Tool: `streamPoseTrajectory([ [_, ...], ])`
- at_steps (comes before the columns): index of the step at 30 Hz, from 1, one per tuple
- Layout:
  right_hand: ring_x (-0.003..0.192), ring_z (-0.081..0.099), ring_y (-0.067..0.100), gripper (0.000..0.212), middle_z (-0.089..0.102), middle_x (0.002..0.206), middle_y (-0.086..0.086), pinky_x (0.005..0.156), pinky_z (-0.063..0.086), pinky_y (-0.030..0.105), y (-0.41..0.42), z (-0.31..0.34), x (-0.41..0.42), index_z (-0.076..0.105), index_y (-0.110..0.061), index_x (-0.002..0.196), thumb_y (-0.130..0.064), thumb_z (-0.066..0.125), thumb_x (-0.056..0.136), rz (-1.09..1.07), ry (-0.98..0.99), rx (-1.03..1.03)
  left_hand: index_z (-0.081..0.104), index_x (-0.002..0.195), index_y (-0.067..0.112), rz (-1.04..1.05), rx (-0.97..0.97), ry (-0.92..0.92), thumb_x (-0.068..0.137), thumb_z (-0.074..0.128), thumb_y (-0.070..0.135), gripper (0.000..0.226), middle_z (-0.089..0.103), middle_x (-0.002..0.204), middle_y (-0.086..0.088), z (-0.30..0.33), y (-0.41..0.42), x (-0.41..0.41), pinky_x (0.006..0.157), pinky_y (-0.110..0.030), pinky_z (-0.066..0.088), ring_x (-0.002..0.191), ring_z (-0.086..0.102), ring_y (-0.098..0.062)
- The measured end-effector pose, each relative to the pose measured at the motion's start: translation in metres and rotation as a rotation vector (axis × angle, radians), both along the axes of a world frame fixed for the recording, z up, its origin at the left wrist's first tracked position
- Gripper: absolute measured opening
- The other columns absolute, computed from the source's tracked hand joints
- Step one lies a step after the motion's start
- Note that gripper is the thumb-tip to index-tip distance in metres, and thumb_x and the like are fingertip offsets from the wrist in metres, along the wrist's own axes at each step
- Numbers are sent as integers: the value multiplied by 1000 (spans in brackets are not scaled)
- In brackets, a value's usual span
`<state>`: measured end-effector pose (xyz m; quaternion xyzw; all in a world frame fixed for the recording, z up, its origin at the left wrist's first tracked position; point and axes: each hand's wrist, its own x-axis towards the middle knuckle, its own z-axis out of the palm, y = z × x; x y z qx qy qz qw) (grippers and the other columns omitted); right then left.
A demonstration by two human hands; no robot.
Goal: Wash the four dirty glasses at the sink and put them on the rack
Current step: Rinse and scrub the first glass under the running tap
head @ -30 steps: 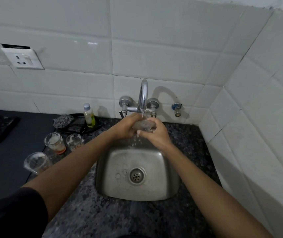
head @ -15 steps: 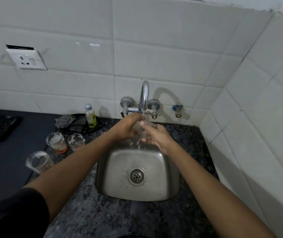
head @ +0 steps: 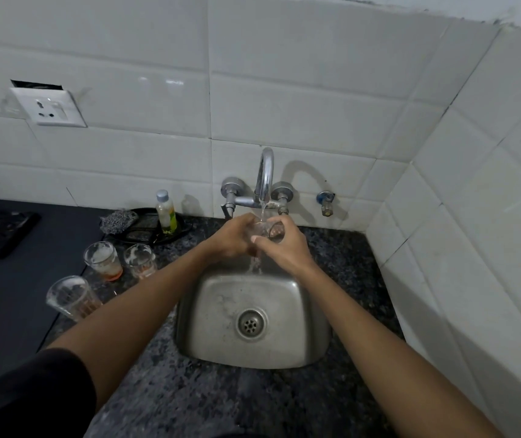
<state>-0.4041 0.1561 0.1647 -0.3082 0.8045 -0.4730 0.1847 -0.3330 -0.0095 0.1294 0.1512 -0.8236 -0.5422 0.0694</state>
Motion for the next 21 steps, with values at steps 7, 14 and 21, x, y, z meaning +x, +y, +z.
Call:
streamPoseTrajectory([
  [7, 98, 62, 10, 50, 61, 112, -4, 90, 58, 41, 2, 2, -6, 51, -22, 123, -37, 81, 86, 51, 112, 34, 48, 143, -7, -111, 1015, -44, 79, 52, -2, 64, 58, 133, -26, 2, -4, 7, 97, -42, 57, 111, 61, -31],
  [14, 127, 50, 21, 73, 39, 146, 10, 109, 47, 39, -2, -2, -7, 31, -20, 155, -40, 69, 97, 271, 355, 180, 65, 121, 7, 58, 914, -116, 105, 45, 35, 38, 70, 92, -6, -10, 14, -13, 55, -26, 55, 69, 66, -14],
  [21, 109, 56, 26, 37, 60, 121, 11, 94, 51, 40, -4, -4, -19, 64, -7, 124, -28, 71, 95, 236, 947, 93, 67, 95, 11, 267, 1004, 26, 101, 41, 19, 28, 71, 86, -4, -21, 11, -25, 60, -29, 56, 70, 70, -12],
])
